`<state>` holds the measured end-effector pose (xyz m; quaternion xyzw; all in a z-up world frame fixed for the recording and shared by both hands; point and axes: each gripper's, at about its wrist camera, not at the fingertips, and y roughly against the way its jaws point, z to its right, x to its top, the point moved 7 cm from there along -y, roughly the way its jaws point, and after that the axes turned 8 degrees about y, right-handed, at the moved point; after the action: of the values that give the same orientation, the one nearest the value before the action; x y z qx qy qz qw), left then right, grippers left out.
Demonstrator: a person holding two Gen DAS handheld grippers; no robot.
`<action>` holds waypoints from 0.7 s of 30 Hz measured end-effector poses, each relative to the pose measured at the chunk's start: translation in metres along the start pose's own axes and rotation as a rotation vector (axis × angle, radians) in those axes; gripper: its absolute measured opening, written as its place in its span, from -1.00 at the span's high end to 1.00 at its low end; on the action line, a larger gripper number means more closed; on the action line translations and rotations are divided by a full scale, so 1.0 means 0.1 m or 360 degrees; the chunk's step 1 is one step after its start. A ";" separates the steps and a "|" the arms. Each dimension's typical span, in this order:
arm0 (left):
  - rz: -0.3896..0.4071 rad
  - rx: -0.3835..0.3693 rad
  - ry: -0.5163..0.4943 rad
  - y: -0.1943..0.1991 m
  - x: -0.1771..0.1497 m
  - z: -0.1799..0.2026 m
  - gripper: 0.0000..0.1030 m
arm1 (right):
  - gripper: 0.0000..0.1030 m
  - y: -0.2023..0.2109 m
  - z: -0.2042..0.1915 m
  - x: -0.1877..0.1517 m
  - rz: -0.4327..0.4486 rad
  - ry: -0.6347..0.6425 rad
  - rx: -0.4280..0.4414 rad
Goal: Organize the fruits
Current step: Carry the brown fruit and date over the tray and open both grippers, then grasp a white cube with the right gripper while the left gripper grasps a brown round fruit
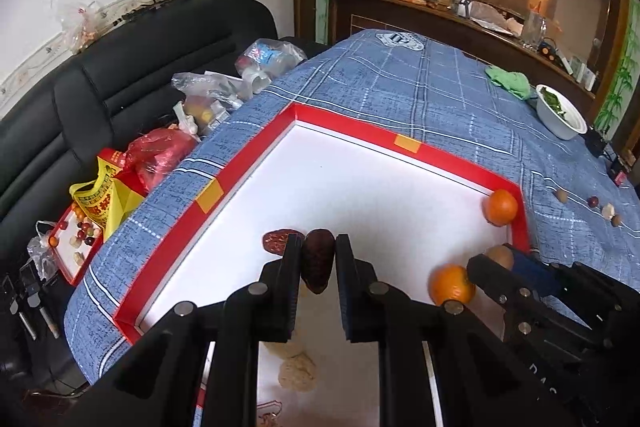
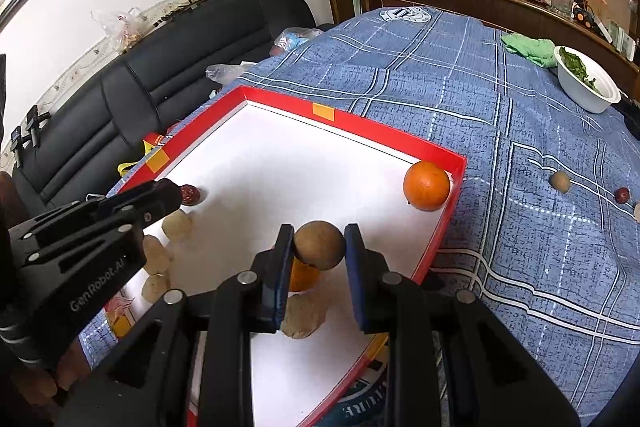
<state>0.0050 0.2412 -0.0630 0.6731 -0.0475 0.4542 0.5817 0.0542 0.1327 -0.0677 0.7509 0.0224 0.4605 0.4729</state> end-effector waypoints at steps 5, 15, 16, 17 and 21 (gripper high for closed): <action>0.0023 0.0066 0.0032 0.02 0.03 -0.07 -0.16 | 0.17 -0.05 -0.04 -0.02 -0.0043 0.0022 0.0000; 0.0182 -0.0004 0.0207 0.29 0.12 -0.12 -0.42 | -0.26 0.25 0.00 -0.02 0.0073 -0.0004 0.0010; 0.0185 -0.0023 0.0211 0.30 0.12 -0.07 -0.42 | -0.26 0.31 0.05 -0.03 0.0091 -0.0025 0.0015; 0.0179 -0.0030 0.0205 0.30 0.11 -0.02 -0.42 | -0.26 0.37 0.10 -0.05 0.0109 -0.0041 0.0016; 0.0147 -0.0102 0.0097 0.30 0.05 0.34 -0.42 | -0.25 0.62 0.44 -0.15 0.0162 -0.0120 -0.0047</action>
<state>0.0088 0.2052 -0.0342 0.6370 -0.0753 0.4992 0.5825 0.0525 0.0610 -0.0381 0.7609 -0.0404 0.4554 0.4605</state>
